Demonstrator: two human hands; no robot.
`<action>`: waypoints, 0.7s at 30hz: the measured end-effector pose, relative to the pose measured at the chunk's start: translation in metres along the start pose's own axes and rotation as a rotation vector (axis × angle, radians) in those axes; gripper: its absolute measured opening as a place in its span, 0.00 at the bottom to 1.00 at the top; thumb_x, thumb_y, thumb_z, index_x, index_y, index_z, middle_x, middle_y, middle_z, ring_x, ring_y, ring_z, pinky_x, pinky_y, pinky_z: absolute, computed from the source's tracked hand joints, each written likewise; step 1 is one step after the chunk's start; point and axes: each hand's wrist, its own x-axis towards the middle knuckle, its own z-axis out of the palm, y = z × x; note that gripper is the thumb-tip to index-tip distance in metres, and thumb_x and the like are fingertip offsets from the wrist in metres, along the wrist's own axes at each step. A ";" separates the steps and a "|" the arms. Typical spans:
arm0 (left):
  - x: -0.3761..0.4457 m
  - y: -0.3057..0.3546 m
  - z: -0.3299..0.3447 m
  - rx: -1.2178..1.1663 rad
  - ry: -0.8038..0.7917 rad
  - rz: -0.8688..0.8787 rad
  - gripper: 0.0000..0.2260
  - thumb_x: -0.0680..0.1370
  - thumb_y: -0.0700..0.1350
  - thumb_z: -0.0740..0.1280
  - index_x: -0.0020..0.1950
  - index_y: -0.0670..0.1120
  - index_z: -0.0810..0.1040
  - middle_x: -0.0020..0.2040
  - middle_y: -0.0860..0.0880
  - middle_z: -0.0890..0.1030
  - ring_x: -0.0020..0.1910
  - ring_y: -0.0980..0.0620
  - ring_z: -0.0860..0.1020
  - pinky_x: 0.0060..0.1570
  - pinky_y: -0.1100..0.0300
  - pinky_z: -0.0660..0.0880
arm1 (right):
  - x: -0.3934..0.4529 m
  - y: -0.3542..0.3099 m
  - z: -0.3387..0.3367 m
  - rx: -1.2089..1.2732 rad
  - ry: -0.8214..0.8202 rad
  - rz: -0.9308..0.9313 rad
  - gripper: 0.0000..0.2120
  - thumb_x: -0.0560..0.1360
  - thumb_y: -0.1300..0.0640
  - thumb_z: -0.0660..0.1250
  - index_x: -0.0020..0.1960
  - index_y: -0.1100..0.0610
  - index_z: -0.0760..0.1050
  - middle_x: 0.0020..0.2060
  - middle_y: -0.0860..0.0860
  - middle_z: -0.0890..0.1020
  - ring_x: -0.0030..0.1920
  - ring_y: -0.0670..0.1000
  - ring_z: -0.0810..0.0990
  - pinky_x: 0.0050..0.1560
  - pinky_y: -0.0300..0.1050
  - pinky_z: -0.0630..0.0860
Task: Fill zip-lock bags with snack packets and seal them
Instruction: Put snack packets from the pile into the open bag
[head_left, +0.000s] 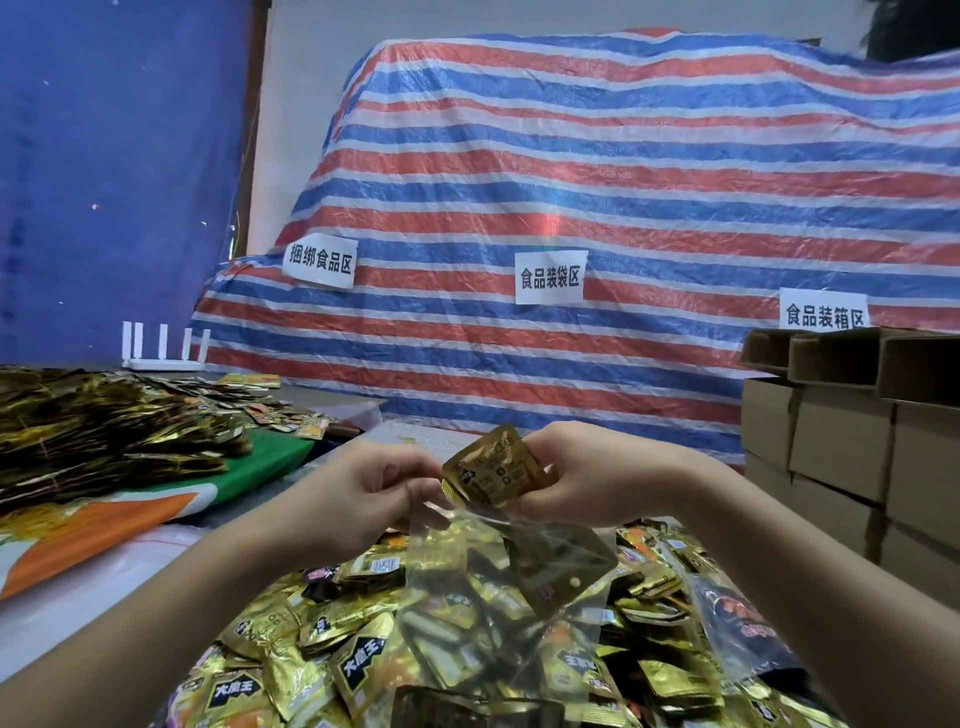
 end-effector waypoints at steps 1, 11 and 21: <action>-0.001 0.000 0.001 -0.004 0.009 0.009 0.09 0.81 0.37 0.61 0.54 0.41 0.80 0.47 0.45 0.86 0.48 0.48 0.85 0.49 0.56 0.81 | 0.000 -0.001 -0.001 -0.021 -0.013 0.006 0.03 0.76 0.52 0.69 0.50 0.49 0.79 0.42 0.49 0.84 0.37 0.44 0.80 0.38 0.40 0.76; -0.008 0.002 0.011 0.089 0.111 0.032 0.11 0.82 0.39 0.61 0.61 0.44 0.79 0.45 0.49 0.86 0.45 0.56 0.84 0.46 0.66 0.78 | -0.006 -0.004 -0.001 -0.187 -0.096 -0.014 0.05 0.76 0.53 0.70 0.46 0.55 0.79 0.35 0.50 0.81 0.30 0.43 0.74 0.31 0.40 0.70; -0.009 0.007 0.013 0.120 0.169 0.082 0.13 0.81 0.40 0.63 0.64 0.49 0.78 0.47 0.54 0.86 0.46 0.58 0.84 0.47 0.66 0.79 | -0.002 -0.011 -0.004 -0.178 -0.111 0.038 0.07 0.76 0.55 0.68 0.43 0.58 0.78 0.33 0.49 0.78 0.29 0.45 0.73 0.29 0.39 0.69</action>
